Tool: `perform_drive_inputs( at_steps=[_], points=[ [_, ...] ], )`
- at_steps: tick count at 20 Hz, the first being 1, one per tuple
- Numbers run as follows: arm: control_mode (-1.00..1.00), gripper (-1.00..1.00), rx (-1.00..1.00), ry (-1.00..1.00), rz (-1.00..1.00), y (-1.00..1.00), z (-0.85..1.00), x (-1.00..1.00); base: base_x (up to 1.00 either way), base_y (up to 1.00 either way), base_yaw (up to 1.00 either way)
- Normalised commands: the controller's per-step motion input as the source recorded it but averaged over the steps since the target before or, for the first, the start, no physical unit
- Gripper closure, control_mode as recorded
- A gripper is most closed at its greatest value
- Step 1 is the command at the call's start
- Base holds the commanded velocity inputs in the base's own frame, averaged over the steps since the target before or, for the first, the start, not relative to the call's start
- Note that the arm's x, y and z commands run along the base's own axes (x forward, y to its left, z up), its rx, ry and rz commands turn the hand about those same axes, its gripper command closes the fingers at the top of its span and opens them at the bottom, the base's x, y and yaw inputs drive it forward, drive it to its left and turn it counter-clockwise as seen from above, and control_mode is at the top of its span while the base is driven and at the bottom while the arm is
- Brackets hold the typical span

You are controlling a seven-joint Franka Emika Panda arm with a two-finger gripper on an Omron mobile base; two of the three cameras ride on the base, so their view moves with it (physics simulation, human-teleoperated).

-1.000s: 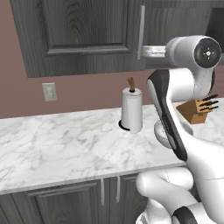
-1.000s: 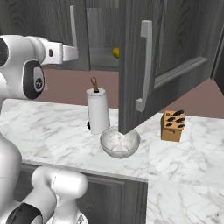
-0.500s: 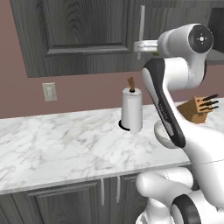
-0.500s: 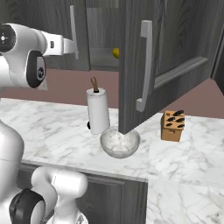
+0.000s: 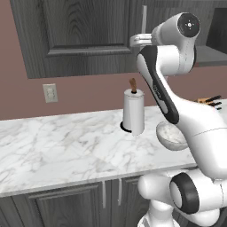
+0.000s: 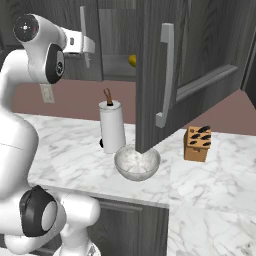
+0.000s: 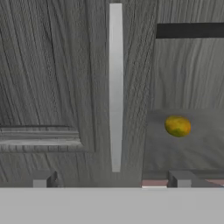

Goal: Open the cabinet. Pick the apple and orange from the cabinet and place them into the bowl. Then close the cabinet.

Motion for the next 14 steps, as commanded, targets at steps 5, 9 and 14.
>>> perform_drive_inputs(
  at_steps=[5, 9, 14],
  points=[
    [-1.00, -1.00, 0.00, 0.00, 0.00, 0.00, -0.09, 0.57, 0.00, 0.00, 0.00],
    [-1.00, -1.00, 0.00, 0.00, 0.00, 0.00, -0.26, 0.51, 0.00, 0.00, 0.00],
    [-1.00, -1.00, 0.00, -0.01, 0.00, 0.00, -0.24, 0.48, 0.00, 0.00, 0.00]
  ],
)
